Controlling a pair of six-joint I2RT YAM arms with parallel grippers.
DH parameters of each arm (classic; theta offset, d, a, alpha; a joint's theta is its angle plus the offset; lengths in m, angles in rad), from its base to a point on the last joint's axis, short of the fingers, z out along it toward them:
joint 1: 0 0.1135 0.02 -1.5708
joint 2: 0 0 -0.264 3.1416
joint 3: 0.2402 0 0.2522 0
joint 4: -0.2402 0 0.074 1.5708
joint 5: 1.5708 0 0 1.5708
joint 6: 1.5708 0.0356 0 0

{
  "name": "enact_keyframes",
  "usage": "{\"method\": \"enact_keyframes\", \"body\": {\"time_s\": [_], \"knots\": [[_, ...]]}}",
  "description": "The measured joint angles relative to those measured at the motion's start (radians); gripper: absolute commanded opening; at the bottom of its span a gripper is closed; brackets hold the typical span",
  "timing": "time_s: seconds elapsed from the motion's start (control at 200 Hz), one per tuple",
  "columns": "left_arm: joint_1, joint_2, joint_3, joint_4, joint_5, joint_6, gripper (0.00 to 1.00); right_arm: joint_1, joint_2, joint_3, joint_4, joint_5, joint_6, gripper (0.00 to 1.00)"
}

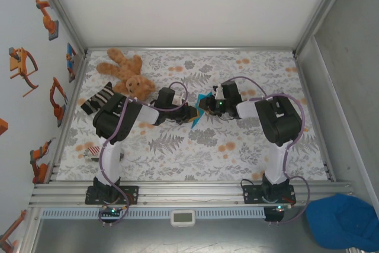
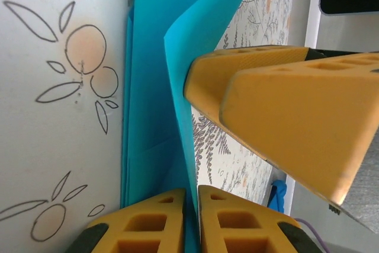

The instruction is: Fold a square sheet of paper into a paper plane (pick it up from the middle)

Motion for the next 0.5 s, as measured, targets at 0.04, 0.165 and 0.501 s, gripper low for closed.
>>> {"method": "enact_keyframes", "body": {"time_s": [0.04,0.165,0.501], "knots": [[0.000,0.000,0.000,-0.001,0.000,0.000,0.12,0.000,0.002,0.004,-0.002,0.000,0.000,0.29],[0.000,0.000,0.000,-0.004,-0.001,0.000,0.11,0.000,0.010,0.016,-0.010,0.000,-0.001,0.29],[0.001,0.002,0.004,-0.015,0.000,0.004,0.12,0.000,0.026,0.050,-0.064,0.000,-0.005,0.29]]}}
